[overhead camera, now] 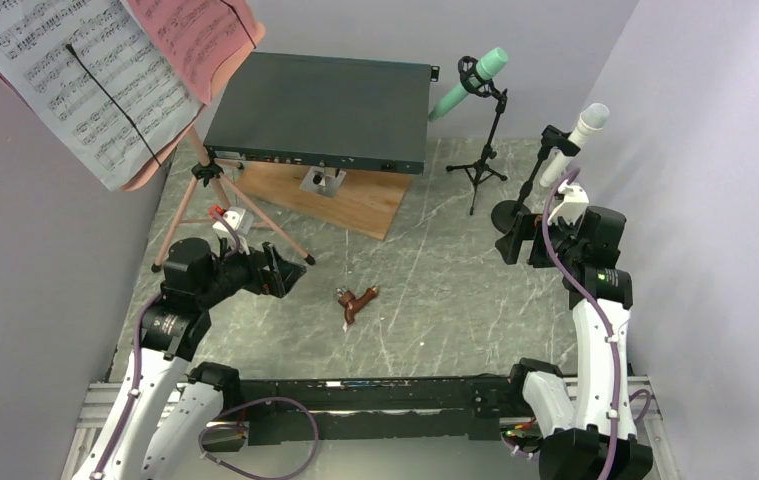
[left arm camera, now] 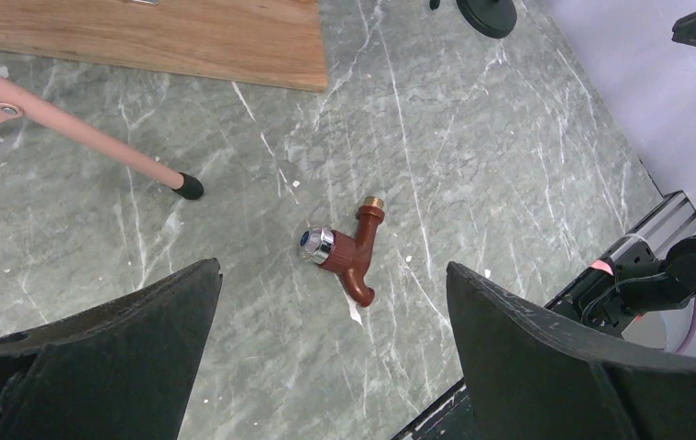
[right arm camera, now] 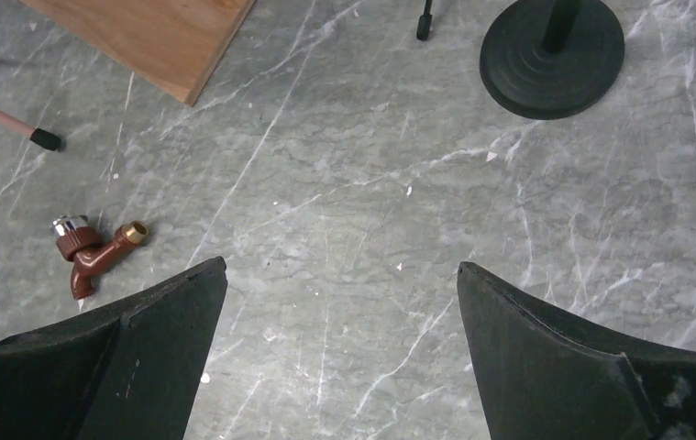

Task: Pack up the instrument practice props
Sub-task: Pick up the microphone stand with the microphone from the center of the board.

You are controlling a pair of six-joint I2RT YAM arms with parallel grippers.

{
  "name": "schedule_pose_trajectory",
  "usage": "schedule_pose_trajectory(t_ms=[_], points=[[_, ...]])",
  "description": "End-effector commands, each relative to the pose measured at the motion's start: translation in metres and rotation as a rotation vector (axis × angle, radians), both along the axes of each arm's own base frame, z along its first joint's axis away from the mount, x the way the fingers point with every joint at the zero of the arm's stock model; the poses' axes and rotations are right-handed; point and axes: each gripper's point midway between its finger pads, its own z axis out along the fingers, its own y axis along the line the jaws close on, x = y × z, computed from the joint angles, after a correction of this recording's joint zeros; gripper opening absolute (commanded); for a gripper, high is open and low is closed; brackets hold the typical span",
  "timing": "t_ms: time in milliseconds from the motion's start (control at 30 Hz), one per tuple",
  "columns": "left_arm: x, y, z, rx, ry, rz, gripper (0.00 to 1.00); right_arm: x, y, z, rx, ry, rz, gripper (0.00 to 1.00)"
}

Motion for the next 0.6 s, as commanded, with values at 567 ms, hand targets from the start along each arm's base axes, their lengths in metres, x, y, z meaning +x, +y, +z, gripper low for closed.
schedule_pose_trajectory(t_ms=[567], points=[[-0.006, -0.008, 0.010, -0.024, -0.036, -0.058, 0.99, -0.002, 0.019, 0.007, -0.012, -0.049, 0.189, 1.00]])
